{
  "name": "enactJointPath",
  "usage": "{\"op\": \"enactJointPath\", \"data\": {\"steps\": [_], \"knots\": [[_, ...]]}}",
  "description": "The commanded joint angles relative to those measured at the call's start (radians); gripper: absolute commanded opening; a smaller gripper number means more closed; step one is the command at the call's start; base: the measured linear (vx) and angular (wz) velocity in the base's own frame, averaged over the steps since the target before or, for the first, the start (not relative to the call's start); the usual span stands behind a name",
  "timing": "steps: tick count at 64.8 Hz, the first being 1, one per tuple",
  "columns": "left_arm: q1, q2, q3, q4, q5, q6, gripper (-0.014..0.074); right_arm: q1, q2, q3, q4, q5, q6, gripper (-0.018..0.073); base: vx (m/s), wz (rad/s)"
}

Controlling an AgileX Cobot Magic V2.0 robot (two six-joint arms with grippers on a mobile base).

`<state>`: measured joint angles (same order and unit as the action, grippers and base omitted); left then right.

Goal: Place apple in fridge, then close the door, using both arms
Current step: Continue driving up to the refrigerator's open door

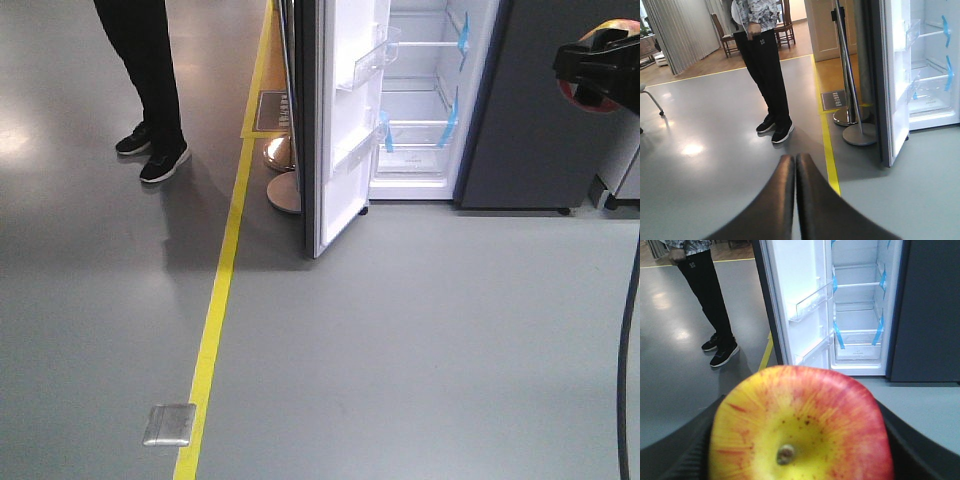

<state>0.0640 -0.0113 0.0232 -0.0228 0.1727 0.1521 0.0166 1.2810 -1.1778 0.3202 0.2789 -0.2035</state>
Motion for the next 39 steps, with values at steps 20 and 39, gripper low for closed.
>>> {"op": "enactJointPath", "data": {"steps": [20, 39], "knots": [[-0.005, -0.015, 0.025, -0.01, -0.081, -0.003, -0.0006, -0.005, -0.03, -0.029, 0.008, -0.078, -0.005, 0.0152, 0.16, 0.01], [-0.005, -0.015, 0.025, -0.01, -0.081, -0.003, -0.0006, -0.005, -0.03, -0.029, 0.008, -0.078, -0.005, 0.0152, 0.14, 0.0]]}}
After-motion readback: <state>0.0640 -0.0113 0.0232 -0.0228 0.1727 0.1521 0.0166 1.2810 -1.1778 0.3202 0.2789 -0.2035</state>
